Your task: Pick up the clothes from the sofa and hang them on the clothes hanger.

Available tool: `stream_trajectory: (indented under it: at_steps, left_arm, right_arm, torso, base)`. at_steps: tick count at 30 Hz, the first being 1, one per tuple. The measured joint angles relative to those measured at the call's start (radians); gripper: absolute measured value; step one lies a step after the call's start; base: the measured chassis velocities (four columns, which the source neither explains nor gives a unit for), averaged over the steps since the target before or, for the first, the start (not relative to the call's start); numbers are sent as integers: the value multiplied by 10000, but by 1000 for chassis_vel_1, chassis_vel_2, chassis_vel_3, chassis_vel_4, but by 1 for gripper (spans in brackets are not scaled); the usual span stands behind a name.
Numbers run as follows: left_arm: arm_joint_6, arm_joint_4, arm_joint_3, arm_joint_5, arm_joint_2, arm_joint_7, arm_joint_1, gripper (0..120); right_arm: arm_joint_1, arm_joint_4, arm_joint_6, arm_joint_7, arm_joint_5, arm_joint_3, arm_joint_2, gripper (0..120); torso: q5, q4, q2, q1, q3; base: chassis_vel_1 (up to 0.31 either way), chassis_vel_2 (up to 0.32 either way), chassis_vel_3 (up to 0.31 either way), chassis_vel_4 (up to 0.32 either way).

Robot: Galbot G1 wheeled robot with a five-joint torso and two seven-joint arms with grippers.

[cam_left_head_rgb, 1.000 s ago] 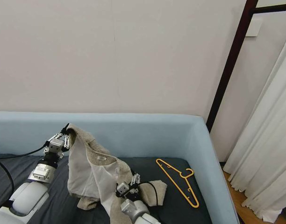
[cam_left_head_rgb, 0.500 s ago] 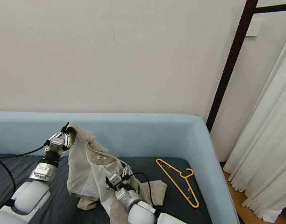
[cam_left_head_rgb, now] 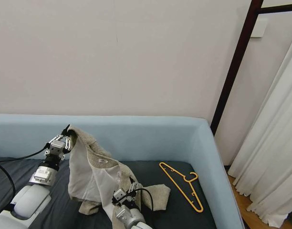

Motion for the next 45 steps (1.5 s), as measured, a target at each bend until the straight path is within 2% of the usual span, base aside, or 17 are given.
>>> stream_trajectory:
  at_steps: [5, 8, 13, 15, 19, 20, 24, 26, 28, 30, 32, 35, 37, 39, 41, 42, 45]
  left_arm:
    - [0, -70, -33, -10, 25, -39, 1, 0]
    - [0, -94, -42, -12, 27, -54, 6, 0]
    - [0, -204, -88, -17, 27, -78, 102, 0]
    - [0, -220, -94, -18, 27, -79, 121, 0]
    - [10, -345, -131, -22, 38, -96, 245, 0]
    - [10, -345, -131, -22, 38, -96, 245, 0]
    - [48, -505, -203, -29, 61, -125, 420, 0]
    - [55, -536, -229, -33, 69, -135, 454, 0]
    - [66, -612, -299, -41, 95, -163, 538, 0]
    - [69, -678, -360, -46, 132, -199, 624, 0]
    - [70, -696, -377, -47, 146, -212, 648, 0]
    - [72, -744, -422, -49, 156, -255, 701, 0]
    - [72, -749, -423, -49, 152, -264, 709, 0]
    - [74, -749, -423, -46, 134, -271, 713, 0]
    - [79, -719, -391, -41, 108, -275, 693, 0]
    - [79, -719, -391, -41, 108, -275, 693, 0]
    - [95, -567, -316, -39, 49, -281, 586, 0]
  right_arm:
    - [-353, -84, -160, 142, 983, 102, 95, 100]
    - [-575, -139, -138, 162, 965, 107, 117, 99]
    - [-928, -337, -158, 228, 607, 179, 157, 84]
    - [-969, -366, -172, 234, 563, 200, 158, 84]
    - [-1202, -604, -201, 208, 338, 389, 292, 67]
    - [-1202, -604, -201, 208, 338, 389, 292, 67]
    - [-1319, -879, -13, 78, 88, 535, 509, 48]
    - [-1326, -919, 9, 59, 49, 558, 546, 45]
    - [-1335, -984, 46, 32, -9, 622, 592, 36]
    - [-1356, -993, 113, -2, -87, 674, 578, 26]
    - [-1364, -984, 150, -21, -125, 690, 546, 25]
    - [-1392, -935, 291, -91, -206, 779, 433, 10]
    - [-1409, -924, 375, -138, -220, 826, 396, 5]
    - [-1448, -922, 659, -265, -266, 902, 339, 0]
    - [-1493, -921, 1368, -633, -294, 1053, 245, 0]
    - [-1493, -921, 1368, -633, -294, 1053, 245, 0]
    - [-1499, -849, 3834, -2311, 495, 1582, -168, 0]
  torso:
    - [0, 1, 0, 0, 0]
    - [-1, 0, 0, 0, 0]
    - [-1, 0, -1, 0, 0]
    - [-1, 0, 0, 0, 0]
    - [-1, 0, 0, 0, -1]
    - [-1, 0, 0, 0, -1]
    - [-1, 0, 0, 0, 0]
    - [-1, 0, 0, 0, 0]
    - [-1, 1, -1, 0, 0]
    - [0, 1, -1, 0, 0]
    - [-1, 1, -1, 0, 0]
    - [0, 1, -1, 0, 0]
    - [0, 0, -1, 0, 0]
    - [-1, 0, -1, 0, 0]
    - [0, 0, -1, 0, 0]
    - [0, 0, -1, 0, 0]
    - [1, 0, -1, 0, 0]
  base:
    - [0, 0, 0, 0]
    - [0, 0, 0, 0]
    - [0, 0, 0, 0]
    - [0, 0, 0, 0]
    - [0, 0, 0, 0]
    - [0, 0, 0, 0]
    - [0, 0, 0, 0]
    - [0, 0, 0, 0]
    - [0, 0, 0, 0]
    - [0, 0, 0, 0]
    - [0, 0, 0, 0]
    - [0, 0, 0, 0]
    - [0, 0, 0, 0]
    - [0, 0, 0, 0]
    - [0, 0, 0, 0]
    - [0, 0, 0, 0]
    - [0, 0, 0, 0]
